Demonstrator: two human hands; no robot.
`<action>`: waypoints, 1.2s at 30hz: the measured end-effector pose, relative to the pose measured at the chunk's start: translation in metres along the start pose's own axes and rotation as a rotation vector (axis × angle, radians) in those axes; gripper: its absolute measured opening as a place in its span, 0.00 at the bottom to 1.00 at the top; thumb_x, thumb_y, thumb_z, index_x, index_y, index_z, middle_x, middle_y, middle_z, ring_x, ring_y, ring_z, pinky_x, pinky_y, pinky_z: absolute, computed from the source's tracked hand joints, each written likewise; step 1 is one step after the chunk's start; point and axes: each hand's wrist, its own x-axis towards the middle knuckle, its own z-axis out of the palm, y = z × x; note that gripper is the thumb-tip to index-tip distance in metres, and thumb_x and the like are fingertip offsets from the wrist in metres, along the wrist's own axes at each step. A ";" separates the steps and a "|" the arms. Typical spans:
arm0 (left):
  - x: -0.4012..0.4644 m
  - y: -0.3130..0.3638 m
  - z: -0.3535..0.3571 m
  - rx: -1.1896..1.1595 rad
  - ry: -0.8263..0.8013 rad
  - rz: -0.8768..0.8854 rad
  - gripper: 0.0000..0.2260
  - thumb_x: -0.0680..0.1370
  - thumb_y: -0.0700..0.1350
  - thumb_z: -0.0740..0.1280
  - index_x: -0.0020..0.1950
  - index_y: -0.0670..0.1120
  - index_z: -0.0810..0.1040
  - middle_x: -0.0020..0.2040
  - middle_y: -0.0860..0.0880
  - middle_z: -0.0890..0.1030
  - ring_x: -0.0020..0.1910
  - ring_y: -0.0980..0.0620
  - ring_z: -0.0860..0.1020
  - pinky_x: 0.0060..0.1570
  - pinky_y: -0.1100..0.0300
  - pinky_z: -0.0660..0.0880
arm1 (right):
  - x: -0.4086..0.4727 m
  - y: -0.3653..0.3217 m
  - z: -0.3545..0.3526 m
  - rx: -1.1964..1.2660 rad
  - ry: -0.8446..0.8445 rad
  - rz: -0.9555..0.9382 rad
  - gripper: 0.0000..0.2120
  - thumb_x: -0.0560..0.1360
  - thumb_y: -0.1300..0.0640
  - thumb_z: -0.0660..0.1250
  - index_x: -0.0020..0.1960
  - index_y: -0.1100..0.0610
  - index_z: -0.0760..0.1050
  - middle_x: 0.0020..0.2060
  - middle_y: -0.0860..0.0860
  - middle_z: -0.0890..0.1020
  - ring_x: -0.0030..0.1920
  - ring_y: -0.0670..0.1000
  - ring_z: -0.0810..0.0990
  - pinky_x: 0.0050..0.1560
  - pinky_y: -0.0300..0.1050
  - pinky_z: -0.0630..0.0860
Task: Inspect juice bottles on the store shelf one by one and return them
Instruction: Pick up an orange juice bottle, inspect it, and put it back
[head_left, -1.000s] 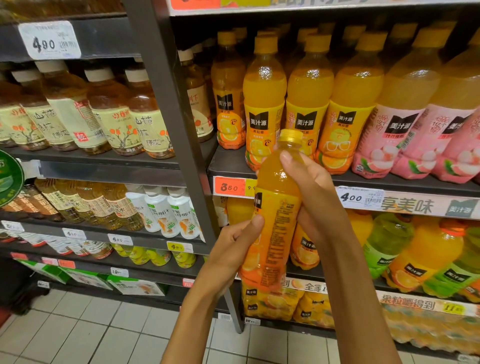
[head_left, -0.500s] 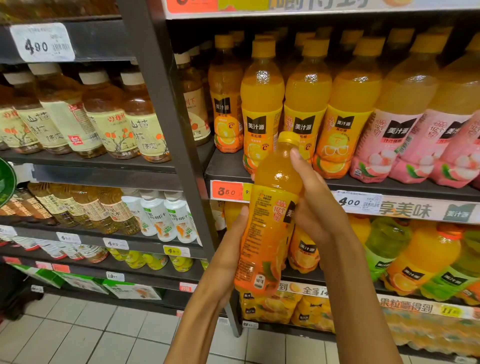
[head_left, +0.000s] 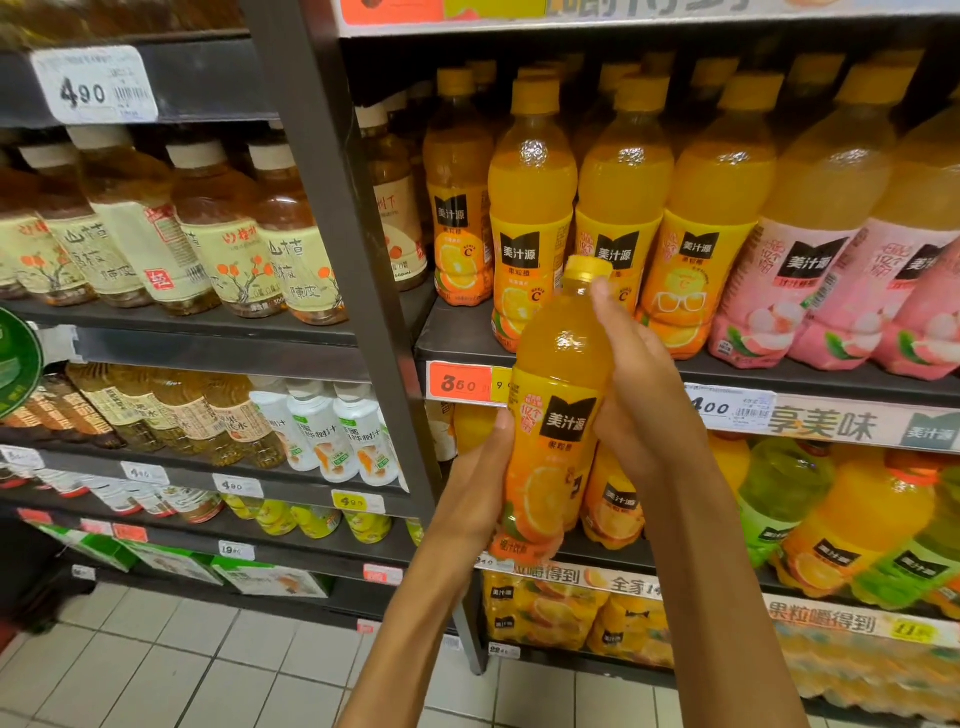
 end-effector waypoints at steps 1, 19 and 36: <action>-0.001 0.000 0.001 -0.025 0.006 0.004 0.28 0.64 0.68 0.54 0.52 0.54 0.80 0.48 0.47 0.85 0.49 0.49 0.83 0.54 0.53 0.78 | 0.001 -0.002 -0.001 0.032 -0.033 0.007 0.18 0.70 0.40 0.67 0.54 0.49 0.80 0.50 0.50 0.86 0.53 0.49 0.84 0.49 0.43 0.81; -0.004 0.002 -0.010 0.055 -0.062 0.046 0.27 0.69 0.65 0.52 0.55 0.52 0.80 0.48 0.52 0.85 0.49 0.58 0.82 0.48 0.66 0.78 | -0.009 -0.006 0.005 0.003 -0.077 -0.035 0.19 0.72 0.45 0.67 0.58 0.55 0.78 0.47 0.50 0.85 0.48 0.48 0.84 0.43 0.40 0.80; 0.000 -0.005 -0.017 -0.057 -0.085 0.032 0.27 0.69 0.65 0.53 0.52 0.49 0.80 0.46 0.46 0.85 0.47 0.48 0.83 0.51 0.53 0.79 | -0.012 0.001 0.005 -0.067 -0.031 -0.072 0.16 0.73 0.45 0.67 0.56 0.52 0.80 0.50 0.52 0.85 0.52 0.51 0.84 0.45 0.43 0.80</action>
